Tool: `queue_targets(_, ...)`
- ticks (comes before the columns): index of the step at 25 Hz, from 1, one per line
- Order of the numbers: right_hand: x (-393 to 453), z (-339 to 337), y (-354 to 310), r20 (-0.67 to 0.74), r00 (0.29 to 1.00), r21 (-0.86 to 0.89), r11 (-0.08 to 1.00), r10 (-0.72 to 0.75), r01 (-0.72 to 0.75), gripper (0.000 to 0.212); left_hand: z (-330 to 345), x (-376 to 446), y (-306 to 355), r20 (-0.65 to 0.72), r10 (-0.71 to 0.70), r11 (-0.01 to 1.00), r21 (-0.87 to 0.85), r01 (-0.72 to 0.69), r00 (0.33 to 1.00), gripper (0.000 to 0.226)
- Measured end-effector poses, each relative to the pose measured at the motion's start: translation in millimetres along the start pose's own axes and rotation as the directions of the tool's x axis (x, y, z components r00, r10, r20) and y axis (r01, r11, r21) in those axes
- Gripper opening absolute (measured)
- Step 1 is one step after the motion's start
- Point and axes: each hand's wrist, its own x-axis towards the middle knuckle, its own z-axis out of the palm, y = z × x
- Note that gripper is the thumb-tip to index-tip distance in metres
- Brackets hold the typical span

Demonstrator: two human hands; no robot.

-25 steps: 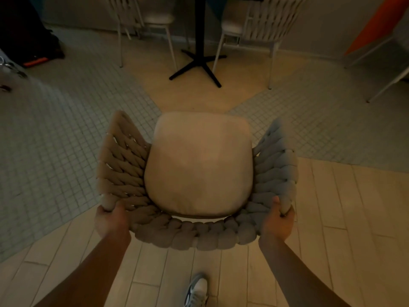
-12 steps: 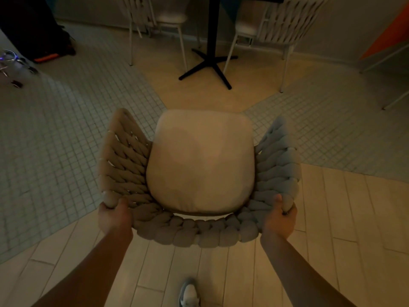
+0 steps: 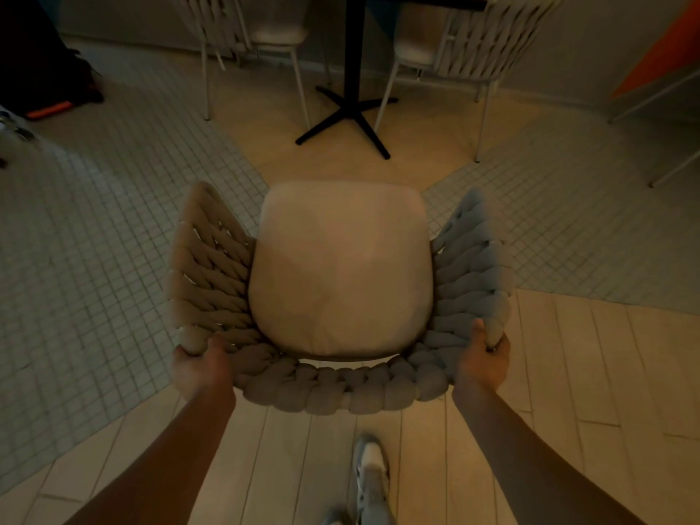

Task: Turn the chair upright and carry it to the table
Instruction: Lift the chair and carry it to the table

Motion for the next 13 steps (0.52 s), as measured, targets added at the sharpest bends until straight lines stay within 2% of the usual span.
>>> queue_targets(10,62.3,83.2,-50.9,-0.046,0.999,-0.008,1.0,0.0,-0.001,0.041,87.1,39.9,75.7,0.056,-0.03,0.998,-0.057,0.033,0.998,0.038)
queue_targets(13,75.7,105.7,-61.2,-0.048,0.999,-0.036,0.999,0.004,-0.006,0.042,108.1,53.3,94.3,0.053,-0.018,1.0,-0.01,0.018,0.998,0.037)
